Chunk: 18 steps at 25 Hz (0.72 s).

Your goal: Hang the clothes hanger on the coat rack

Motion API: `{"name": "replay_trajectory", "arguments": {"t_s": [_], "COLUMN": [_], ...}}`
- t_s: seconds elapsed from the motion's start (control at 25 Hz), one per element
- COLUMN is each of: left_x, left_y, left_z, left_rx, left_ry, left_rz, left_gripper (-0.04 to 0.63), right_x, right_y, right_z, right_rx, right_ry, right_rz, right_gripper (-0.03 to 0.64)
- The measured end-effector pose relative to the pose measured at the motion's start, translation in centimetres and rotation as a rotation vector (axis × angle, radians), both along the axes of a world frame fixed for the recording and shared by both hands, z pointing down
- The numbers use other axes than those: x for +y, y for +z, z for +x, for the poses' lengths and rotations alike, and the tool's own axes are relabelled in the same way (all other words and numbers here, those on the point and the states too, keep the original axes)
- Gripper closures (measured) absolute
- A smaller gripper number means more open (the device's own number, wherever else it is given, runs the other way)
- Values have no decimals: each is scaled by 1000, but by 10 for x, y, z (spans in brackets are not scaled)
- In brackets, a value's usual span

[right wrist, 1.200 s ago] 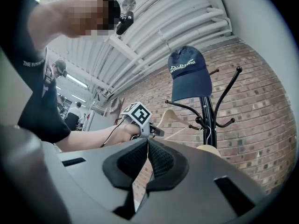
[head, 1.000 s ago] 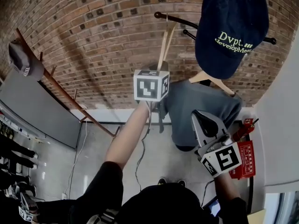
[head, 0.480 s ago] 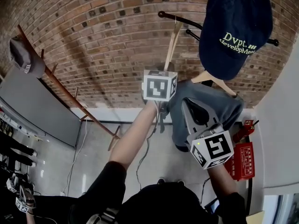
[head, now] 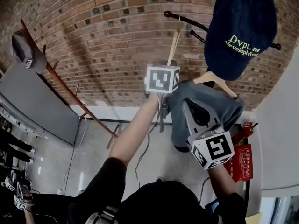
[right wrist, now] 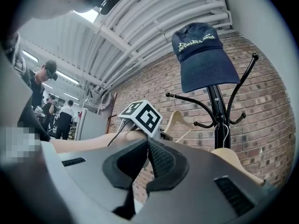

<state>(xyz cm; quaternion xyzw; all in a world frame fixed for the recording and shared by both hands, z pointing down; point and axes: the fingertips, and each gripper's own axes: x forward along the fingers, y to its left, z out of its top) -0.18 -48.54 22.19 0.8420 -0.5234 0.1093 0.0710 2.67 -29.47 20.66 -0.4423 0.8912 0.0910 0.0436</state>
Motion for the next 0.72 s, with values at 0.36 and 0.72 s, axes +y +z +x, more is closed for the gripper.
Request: {"name": "replay_trajectory", "arguments": {"t_s": [0.36,0.72], "left_x": [14,22], "left_y": [5,4], "left_z": [13,18], "left_rx": [16,2], "left_ry": [-4,18], "left_rz": [19,71], "left_gripper": [574,572], "right_x": [11,20], "right_y": [2,3], "right_z": [4,2], "right_rx": [4,18], "right_ry": [-8,-3], "right_rz": [2,15], "right_gripper": [598,598]}}
